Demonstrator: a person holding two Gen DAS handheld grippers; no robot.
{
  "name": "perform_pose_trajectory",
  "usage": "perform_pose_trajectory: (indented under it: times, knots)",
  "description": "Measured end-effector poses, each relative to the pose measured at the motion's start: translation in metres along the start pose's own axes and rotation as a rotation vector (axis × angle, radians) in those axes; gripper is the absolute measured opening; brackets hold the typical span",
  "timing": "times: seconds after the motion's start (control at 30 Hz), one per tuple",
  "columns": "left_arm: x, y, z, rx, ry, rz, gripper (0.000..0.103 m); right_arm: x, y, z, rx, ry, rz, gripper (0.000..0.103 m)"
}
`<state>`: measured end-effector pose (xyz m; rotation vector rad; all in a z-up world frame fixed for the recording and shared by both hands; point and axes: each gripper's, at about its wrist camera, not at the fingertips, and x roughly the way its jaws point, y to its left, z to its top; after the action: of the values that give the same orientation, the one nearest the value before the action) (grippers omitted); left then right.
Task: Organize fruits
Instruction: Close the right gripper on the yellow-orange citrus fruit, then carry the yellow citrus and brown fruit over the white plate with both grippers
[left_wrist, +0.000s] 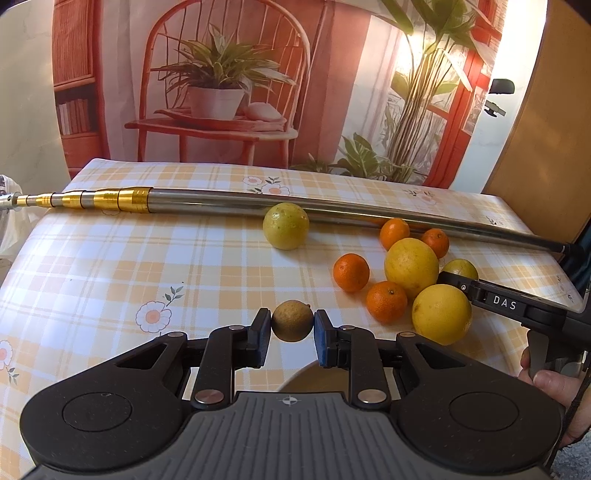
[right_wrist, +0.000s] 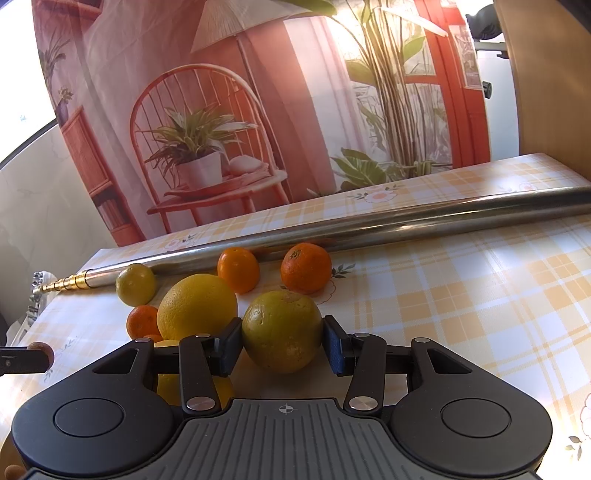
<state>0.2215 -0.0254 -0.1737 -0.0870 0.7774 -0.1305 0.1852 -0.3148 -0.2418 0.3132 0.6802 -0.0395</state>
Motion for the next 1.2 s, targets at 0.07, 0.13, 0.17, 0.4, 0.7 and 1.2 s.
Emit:
perform_pose_trajectory:
  times: [0.07,0.13,0.17,0.4,0.7,1.2]
  knots:
    - [-0.003,0.000,-0.001,-0.003,0.000,0.000,0.026,0.000,0.001,0.000,-0.004,0.000,-0.005,0.043]
    - [-0.005,0.001,-0.003,-0.007,-0.001,-0.001,0.026,-0.001,0.001,0.000,-0.006,0.000,-0.006,0.043]
    - [-0.007,0.001,-0.003,-0.009,-0.001,-0.002,0.026,0.000,0.001,0.000,-0.005,0.000,-0.005,0.043]
    - [-0.019,0.000,-0.010,-0.015,-0.008,-0.019,0.026,-0.001,0.003,0.001,-0.039,0.008,-0.012,0.042]
    - [-0.039,0.001,-0.026,-0.018,-0.004,-0.057,0.026,-0.003,0.011,0.011,-0.097,0.033,-0.061,0.042]
    - [-0.072,-0.007,-0.050,0.019,-0.037,-0.123,0.026,-0.094,0.039,-0.005,-0.070,-0.034,0.004,0.042]
